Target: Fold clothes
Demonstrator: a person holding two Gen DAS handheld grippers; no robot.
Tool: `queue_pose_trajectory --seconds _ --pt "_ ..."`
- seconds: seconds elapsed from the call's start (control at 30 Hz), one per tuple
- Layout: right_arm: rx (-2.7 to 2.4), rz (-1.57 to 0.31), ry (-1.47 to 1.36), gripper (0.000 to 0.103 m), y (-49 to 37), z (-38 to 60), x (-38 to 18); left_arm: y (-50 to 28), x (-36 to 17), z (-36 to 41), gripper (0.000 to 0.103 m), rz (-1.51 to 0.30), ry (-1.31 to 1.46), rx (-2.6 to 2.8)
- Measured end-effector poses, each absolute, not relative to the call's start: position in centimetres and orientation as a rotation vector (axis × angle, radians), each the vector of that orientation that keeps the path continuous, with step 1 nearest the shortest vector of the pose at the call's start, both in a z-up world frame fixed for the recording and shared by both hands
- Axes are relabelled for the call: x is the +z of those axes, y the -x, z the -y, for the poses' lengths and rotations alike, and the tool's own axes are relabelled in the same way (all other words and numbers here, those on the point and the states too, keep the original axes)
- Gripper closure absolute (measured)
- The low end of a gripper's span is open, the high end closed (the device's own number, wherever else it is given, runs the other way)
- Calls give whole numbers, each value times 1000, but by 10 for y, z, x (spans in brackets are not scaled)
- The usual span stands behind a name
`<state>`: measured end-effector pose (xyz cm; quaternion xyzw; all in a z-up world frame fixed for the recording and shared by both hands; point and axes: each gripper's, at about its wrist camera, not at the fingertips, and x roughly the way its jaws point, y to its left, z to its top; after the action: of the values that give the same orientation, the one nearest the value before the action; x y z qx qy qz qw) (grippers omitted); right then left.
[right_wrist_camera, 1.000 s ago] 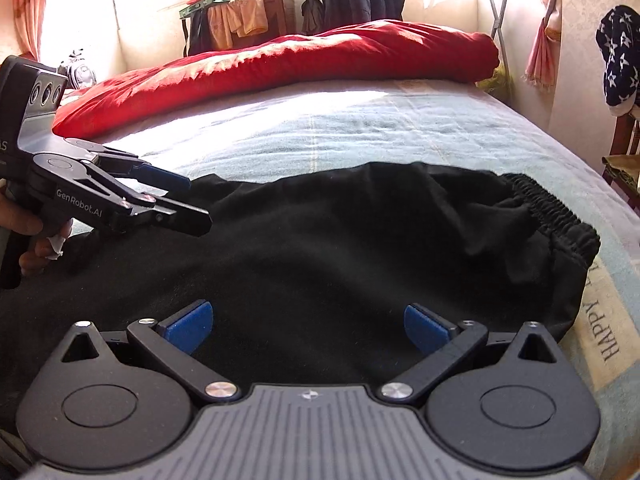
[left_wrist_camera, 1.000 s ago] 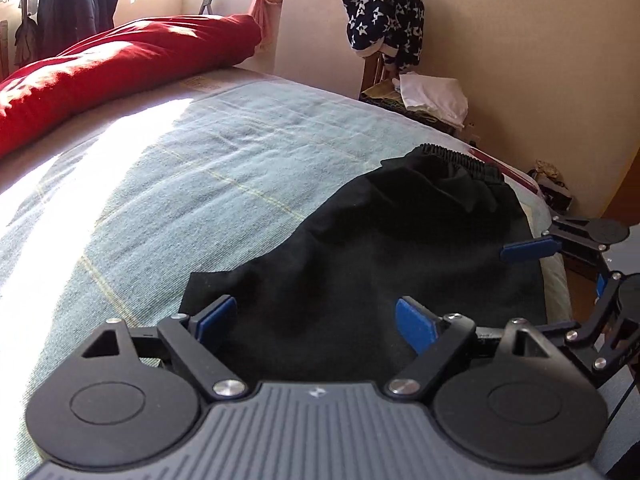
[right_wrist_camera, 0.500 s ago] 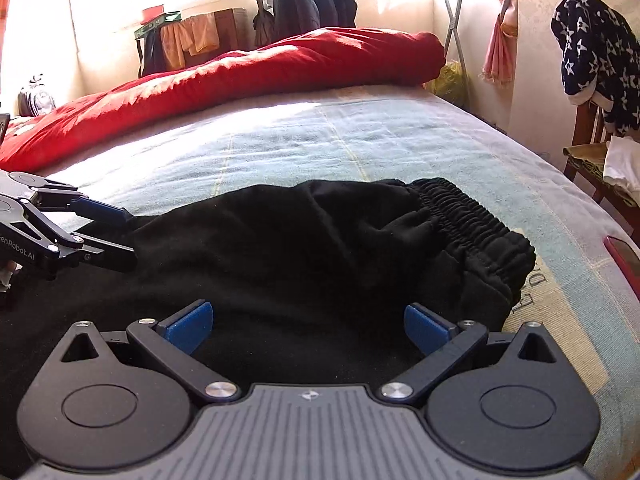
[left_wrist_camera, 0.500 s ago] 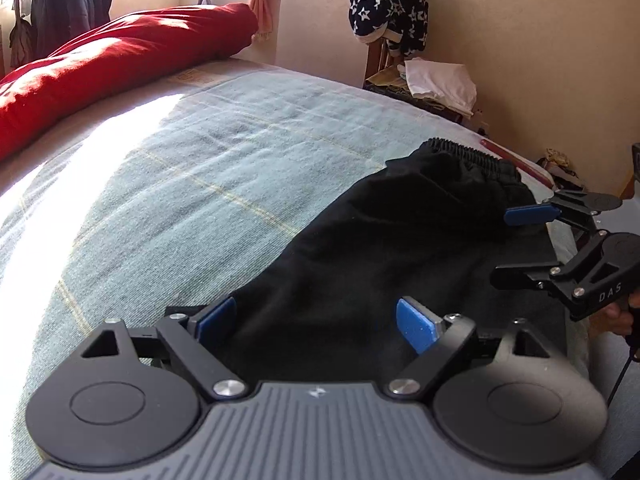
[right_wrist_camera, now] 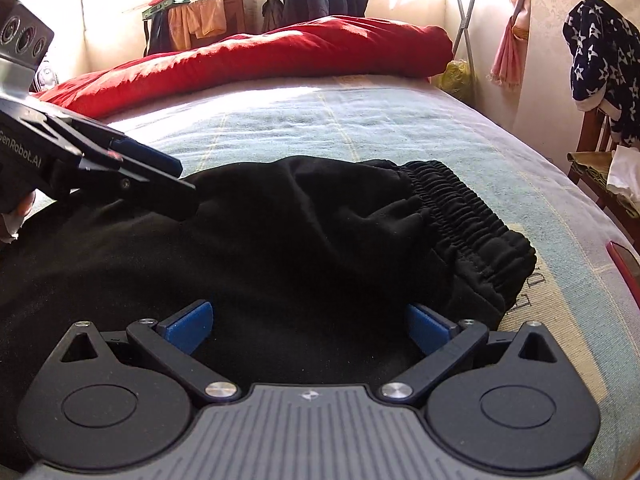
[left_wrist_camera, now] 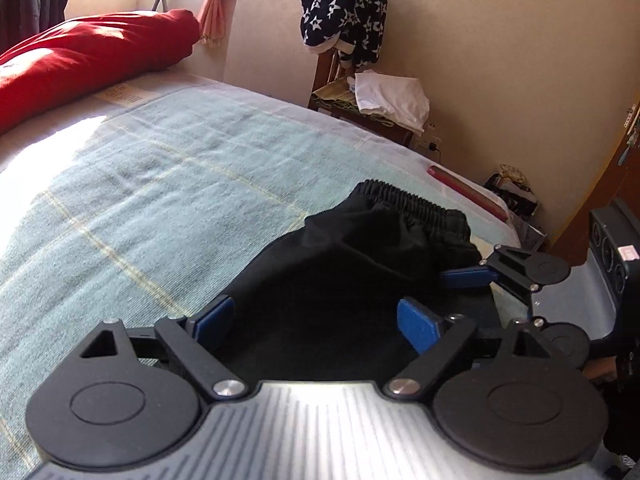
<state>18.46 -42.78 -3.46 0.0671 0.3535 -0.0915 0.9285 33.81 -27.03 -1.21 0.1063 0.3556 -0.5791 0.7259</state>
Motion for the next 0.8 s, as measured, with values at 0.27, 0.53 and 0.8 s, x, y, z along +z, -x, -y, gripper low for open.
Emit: queue_pose_trajectory --seconds 0.27,0.53,0.8 --pt "-172 -715 -126 0 -183 428 -36 -343 -25 305 14 -822 -217 -1325" --pt "-168 -715 -109 0 -184 425 -37 -350 -44 335 14 -871 -233 -1324" --pt "-221 -729 -113 0 -181 413 -15 -330 4 269 14 -770 -318 -1275"
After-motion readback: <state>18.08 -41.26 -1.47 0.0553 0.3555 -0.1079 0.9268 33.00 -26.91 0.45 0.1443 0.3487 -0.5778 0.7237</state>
